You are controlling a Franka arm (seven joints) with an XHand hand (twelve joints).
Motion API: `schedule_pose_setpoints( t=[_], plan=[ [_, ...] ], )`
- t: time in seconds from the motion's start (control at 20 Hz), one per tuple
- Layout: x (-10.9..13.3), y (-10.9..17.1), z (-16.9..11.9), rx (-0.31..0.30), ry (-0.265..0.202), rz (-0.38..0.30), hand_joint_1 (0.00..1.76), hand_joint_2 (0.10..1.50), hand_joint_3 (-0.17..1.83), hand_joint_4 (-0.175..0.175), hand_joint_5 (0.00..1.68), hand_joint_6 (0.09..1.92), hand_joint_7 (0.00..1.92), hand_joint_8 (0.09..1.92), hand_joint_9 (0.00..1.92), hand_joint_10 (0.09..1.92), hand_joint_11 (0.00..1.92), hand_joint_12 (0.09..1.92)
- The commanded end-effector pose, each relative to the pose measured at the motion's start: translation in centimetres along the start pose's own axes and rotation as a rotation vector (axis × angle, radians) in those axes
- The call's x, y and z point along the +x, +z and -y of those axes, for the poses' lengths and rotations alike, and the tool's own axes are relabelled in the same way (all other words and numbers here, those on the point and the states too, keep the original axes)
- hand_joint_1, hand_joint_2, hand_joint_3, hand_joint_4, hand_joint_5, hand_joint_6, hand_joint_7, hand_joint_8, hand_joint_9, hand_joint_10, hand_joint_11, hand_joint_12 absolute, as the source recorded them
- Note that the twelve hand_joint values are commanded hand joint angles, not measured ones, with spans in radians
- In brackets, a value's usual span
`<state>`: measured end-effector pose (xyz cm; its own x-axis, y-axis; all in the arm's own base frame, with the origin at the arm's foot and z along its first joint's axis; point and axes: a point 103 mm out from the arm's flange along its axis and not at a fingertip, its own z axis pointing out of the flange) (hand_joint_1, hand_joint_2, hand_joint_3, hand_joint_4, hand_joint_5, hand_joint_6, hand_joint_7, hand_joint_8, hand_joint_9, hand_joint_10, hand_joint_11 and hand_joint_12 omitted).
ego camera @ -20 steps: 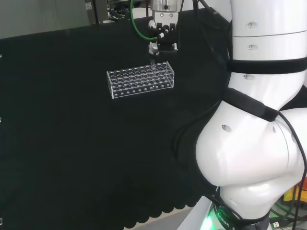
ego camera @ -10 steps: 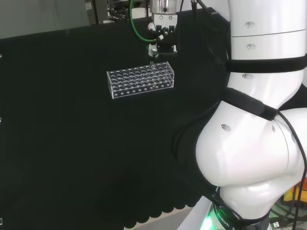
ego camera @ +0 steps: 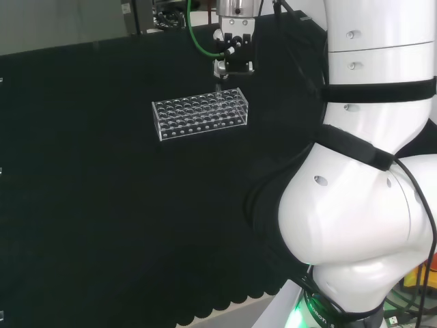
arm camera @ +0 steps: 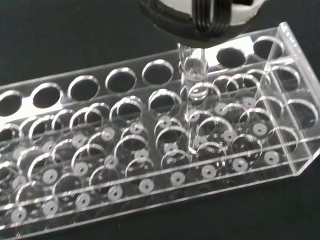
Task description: Put the test tube back in the rack.
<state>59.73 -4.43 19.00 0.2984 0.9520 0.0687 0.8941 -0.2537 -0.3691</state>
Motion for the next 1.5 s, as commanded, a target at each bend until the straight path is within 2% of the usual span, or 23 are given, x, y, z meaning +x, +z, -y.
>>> schedule_pose_setpoints(
  t=[0.05, 0.25, 0.85, 1.5],
  plan=[
    [-1.0, -0.7, -1.3, -0.003, 0.045, -0.004, 1.42, 0.98, 0.0, -0.175, 1.27, 0.28, 1.31, 0.84, 1.26, 0.37, 0.69, 1.25],
    [-1.0, -0.5, -1.5, 0.005, 0.052, -0.002, 1.42, 0.98, 0.0, -0.175, 1.27, 0.28, 1.31, 0.84, 1.26, 0.37, 0.69, 1.25],
    [0.5, 1.2, 0.0, 0.025, -0.01, -0.017, 1.42, 0.98, 0.0, -0.175, 1.27, 0.28, 1.31, 0.84, 1.27, 0.37, 0.69, 1.25],
    [2.0, 3.7, 0.9, 0.07, -0.032, -0.021, 1.42, 0.98, 0.0, -0.175, 1.27, 0.28, 1.31, 0.84, 1.27, 0.37, 0.69, 1.25]
  ],
)
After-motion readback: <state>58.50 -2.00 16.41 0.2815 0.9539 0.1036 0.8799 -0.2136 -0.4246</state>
